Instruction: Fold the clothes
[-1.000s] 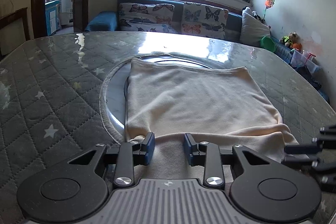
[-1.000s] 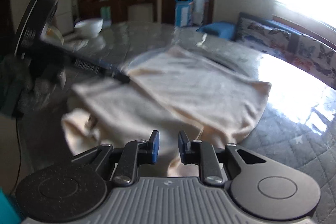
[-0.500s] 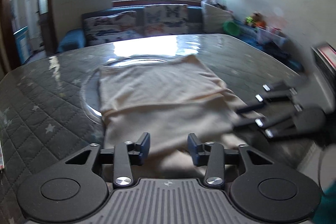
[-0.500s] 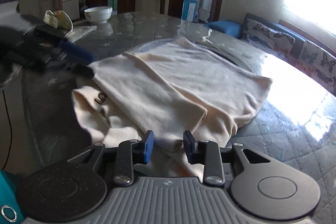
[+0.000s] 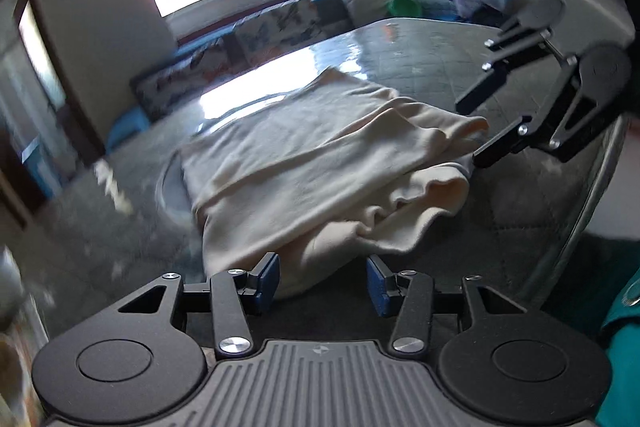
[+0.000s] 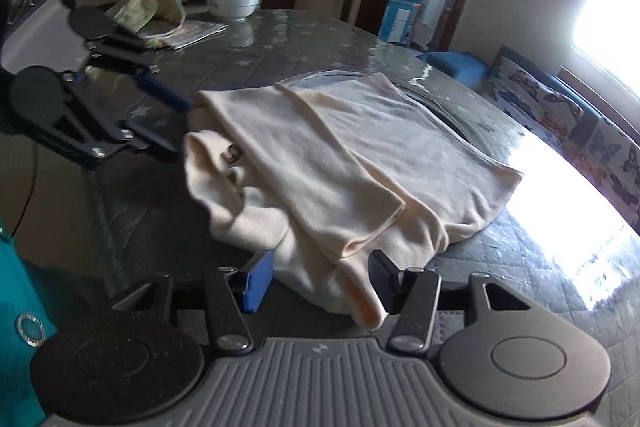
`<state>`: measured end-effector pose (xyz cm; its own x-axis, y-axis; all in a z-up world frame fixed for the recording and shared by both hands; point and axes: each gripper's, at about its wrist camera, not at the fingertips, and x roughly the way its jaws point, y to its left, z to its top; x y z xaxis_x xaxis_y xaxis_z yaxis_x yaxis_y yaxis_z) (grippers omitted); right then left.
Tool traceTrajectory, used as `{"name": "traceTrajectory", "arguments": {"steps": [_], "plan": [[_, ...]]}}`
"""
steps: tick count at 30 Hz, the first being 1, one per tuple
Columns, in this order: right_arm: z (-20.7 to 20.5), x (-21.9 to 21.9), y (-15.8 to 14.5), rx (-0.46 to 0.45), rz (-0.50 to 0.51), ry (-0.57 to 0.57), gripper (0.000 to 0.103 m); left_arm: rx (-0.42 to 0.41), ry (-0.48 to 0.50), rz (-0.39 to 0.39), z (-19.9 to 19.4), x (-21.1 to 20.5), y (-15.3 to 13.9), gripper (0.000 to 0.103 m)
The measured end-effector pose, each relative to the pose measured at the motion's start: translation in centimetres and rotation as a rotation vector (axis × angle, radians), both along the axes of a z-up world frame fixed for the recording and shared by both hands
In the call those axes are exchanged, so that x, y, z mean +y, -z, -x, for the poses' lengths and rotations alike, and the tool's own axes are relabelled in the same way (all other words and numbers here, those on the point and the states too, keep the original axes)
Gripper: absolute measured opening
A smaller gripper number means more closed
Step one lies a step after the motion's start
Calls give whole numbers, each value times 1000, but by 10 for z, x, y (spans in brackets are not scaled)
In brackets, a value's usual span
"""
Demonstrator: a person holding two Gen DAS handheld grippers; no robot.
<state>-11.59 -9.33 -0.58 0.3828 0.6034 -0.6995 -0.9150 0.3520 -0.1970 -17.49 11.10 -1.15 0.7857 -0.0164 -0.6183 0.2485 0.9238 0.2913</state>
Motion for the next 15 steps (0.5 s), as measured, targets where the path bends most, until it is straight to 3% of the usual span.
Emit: {"name": "traceTrajectory", "arguments": {"steps": [2,4,6,15], "plan": [[1,1,1,-4,4,-11,59,-15,30,-15,-4,-4,5,50],[2,1,1,-11,6,-18,60,-29,52,-14,-8,-7,8,38],[2,0,0,-18,7,-26,65,-48,59,18,-12,-6,7,18],[-2,9,5,-38,-19,-57,71,-79,-10,175,-48,15,-18,11]]}}
